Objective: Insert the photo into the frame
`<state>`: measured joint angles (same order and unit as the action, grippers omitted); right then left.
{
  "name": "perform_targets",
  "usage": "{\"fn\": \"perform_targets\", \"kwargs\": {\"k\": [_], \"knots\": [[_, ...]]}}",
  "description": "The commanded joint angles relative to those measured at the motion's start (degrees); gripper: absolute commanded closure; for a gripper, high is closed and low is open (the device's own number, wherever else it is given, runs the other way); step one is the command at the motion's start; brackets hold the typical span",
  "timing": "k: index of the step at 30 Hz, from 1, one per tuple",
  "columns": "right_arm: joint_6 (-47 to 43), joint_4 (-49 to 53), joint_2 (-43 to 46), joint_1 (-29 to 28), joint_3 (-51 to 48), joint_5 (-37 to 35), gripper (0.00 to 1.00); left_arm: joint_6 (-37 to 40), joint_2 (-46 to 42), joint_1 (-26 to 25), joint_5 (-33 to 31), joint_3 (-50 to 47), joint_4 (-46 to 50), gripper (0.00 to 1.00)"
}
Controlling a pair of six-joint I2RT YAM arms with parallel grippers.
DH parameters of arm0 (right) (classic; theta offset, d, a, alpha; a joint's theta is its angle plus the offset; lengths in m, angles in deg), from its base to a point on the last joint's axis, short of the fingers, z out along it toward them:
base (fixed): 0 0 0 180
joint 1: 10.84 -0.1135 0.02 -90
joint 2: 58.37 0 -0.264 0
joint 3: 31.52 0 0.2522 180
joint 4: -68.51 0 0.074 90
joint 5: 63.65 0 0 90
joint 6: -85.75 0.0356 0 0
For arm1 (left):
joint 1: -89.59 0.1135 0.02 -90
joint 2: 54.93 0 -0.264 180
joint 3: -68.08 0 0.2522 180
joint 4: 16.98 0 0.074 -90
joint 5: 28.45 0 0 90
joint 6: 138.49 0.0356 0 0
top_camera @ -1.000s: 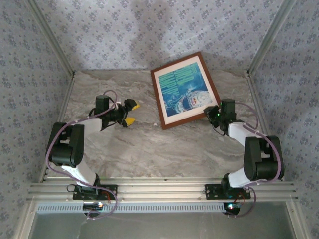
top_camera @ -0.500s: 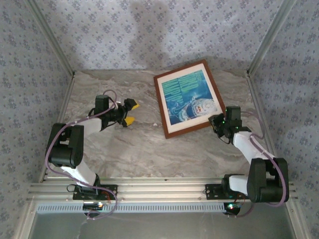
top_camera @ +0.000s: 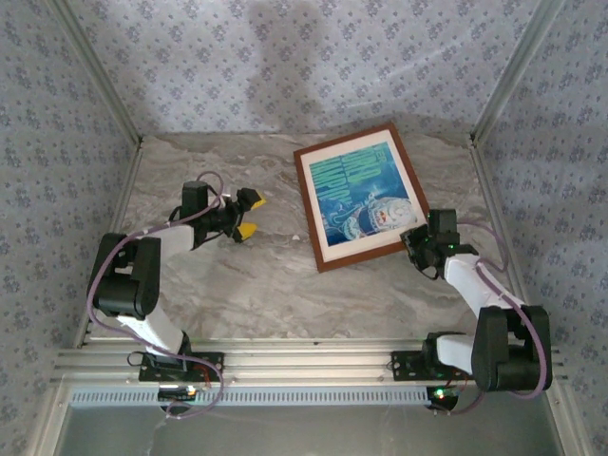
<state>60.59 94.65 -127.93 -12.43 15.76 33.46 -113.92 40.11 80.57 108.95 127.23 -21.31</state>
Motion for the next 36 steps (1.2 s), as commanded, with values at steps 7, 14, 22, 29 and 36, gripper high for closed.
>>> {"fn": "perform_targets", "kwargs": {"k": [7,14,22,29,36], "knots": [[1.33,11.11,-2.01,-0.59,-1.57,-14.24,0.58,1.11,0.82,0.40,1.72,-0.06,-0.93,0.01],[-0.08,12.78,-1.93,-0.65,-0.47,-15.00,0.54,1.16,1.20,0.39,1.98,0.31,-0.98,0.01],[-0.63,13.31,-1.87,-1.70,0.24,-14.27,0.37,1.15,1.63,0.47,2.05,0.65,-1.08,0.01],[2.45,12.49,-4.37,-6.58,1.79,-15.68,0.37,1.13,1.63,0.42,2.07,0.40,-1.15,0.01],[4.07,10.55,-9.86,-9.90,2.81,-16.39,0.40,1.10,1.20,0.49,2.13,0.05,-1.26,0.01]]}}
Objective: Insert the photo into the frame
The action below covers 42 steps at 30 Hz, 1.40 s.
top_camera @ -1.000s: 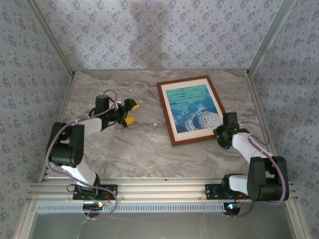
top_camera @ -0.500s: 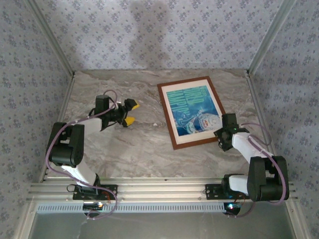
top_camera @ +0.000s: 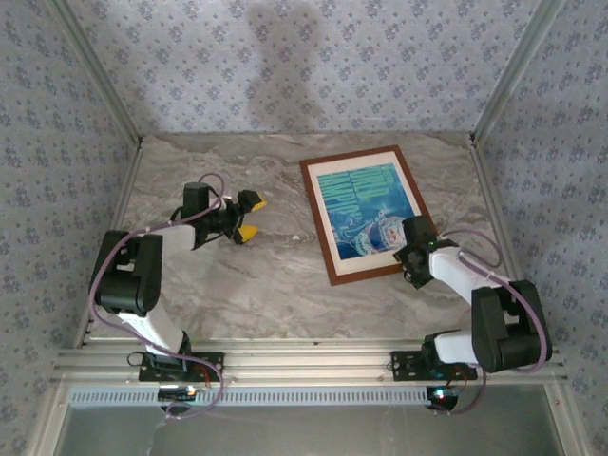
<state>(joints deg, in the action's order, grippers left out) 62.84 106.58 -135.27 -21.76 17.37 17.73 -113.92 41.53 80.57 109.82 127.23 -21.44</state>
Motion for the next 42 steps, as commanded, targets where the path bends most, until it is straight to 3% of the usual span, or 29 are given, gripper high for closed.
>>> {"fn": "perform_targets", "kwargs": {"k": [1,8,10,12,16,25,38,42], "knots": [[1.06,-1.53,-3.46,-0.68,1.82,-0.61,0.43,1.14,-0.23,0.49,1.34,-0.03,-1.18,0.01],[-5.93,0.86,-5.38,-1.11,4.72,0.63,0.61,1.29,-0.34,0.55,1.22,-0.48,-1.20,0.01],[-10.40,1.80,-4.69,-1.04,5.36,1.21,0.75,1.29,-0.27,0.54,1.25,-0.56,-1.27,0.01],[-14.39,3.81,-4.10,-1.04,6.18,1.56,0.82,1.37,-0.31,0.55,1.15,-0.52,-1.15,0.01],[-22.37,7.82,-2.78,-0.59,8.32,2.16,0.90,1.43,0.12,0.57,1.21,-0.08,-0.99,0.02],[-40.17,13.05,-2.45,1.70,13.52,5.77,0.93,1.51,0.74,0.52,0.92,0.98,-0.29,0.01],[-58.40,10.41,-20.03,3.44,28.79,11.96,0.94,6.28,-1.75,0.95,-0.89,0.64,6.63,0.01],[-66.37,11.43,-27.47,4.65,37.63,15.38,0.94,7.00,-2.74,1.78,-0.88,0.25,8.22,0.02]]}}
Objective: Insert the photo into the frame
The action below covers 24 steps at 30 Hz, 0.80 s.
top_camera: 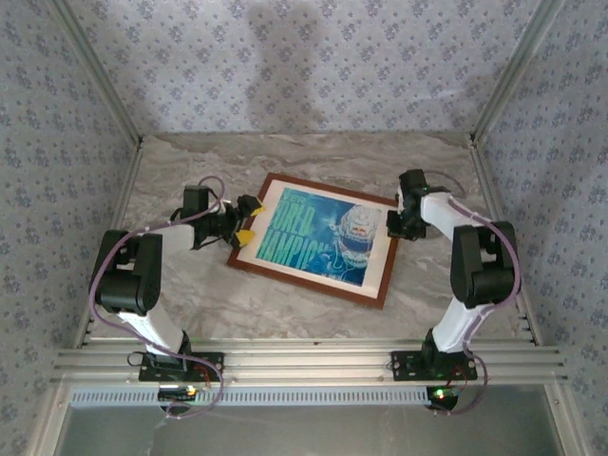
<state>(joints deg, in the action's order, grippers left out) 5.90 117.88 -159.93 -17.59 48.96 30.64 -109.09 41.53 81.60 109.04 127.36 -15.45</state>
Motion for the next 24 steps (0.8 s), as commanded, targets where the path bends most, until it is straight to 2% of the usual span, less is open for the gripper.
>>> {"fn": "perform_targets", "kwargs": {"k": [1,7,13,20,21,23,24], "knots": [[-11.53,0.91,-4.82,0.59,8.35,2.60,0.94,2.56,-3.24,0.93,-0.11,0.13,2.91,0.01],[-20.42,5.31,-14.32,1.20,20.75,2.18,0.94,4.55,-6.15,1.79,-0.96,0.36,7.56,0.01],[-22.63,9.02,-22.65,1.33,31.60,3.00,0.93,5.81,-8.52,2.47,-1.86,0.48,11.45,0.01],[-23.62,12.92,-25.82,1.49,37.79,3.56,0.91,7.16,-11.44,3.86,-3.26,0.53,15.28,0.01],[-23.32,12.89,-25.58,1.55,37.44,3.52,0.86,7.23,-11.61,4.07,-3.40,0.43,15.39,0.01],[-21.90,11.26,-23.79,1.76,35.71,3.26,0.61,7.40,-11.74,4.68,-3.53,0.59,15.82,0.01],[-20.96,9.90,-22.39,2.03,34.54,3.58,0.53,7.51,-11.73,5.12,-3.49,0.86,16.12,0.02]]}}
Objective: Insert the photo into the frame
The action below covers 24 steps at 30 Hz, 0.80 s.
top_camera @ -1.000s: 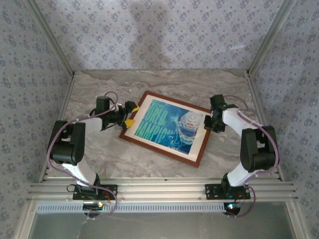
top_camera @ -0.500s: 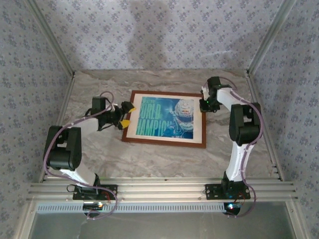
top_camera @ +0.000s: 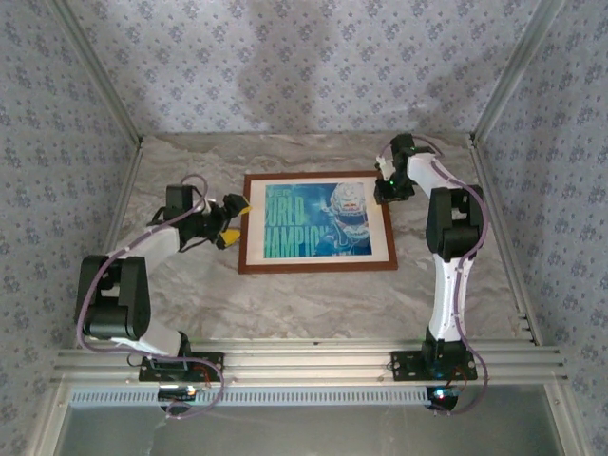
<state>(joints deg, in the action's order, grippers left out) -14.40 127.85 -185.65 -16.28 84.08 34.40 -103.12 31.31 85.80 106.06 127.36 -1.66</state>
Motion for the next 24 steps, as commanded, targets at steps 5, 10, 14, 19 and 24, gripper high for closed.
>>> {"fn": "perform_targets", "kwargs": {"k": [5,10,14,19,24], "knots": [[6.95,-8.63,16.44,2.56,-11.18,-1.02,0.05,8.40,-1.83,4.00,-5.51,5.30,9.94,0.02],[12.38,-19.79,31.46,3.21,-29.52,-10.33,0.00,22.16,-4.18,4.23,-30.35,11.17,22.71,0.02],[14.84,-29.95,41.45,4.01,-46.42,-17.68,0.00,26.63,-7.87,4.30,-51.35,7.43,18.52,0.02],[16.82,-45.57,47.01,4.82,-61.74,-21.46,0.00,31.81,-10.31,4.28,-65.95,0.45,9.16,0.01],[17.10,-62.59,47.52,4.48,-70.39,-23.69,0.00,36.34,-8.55,4.24,-70.78,-5.16,-0.28,0.02]]}}
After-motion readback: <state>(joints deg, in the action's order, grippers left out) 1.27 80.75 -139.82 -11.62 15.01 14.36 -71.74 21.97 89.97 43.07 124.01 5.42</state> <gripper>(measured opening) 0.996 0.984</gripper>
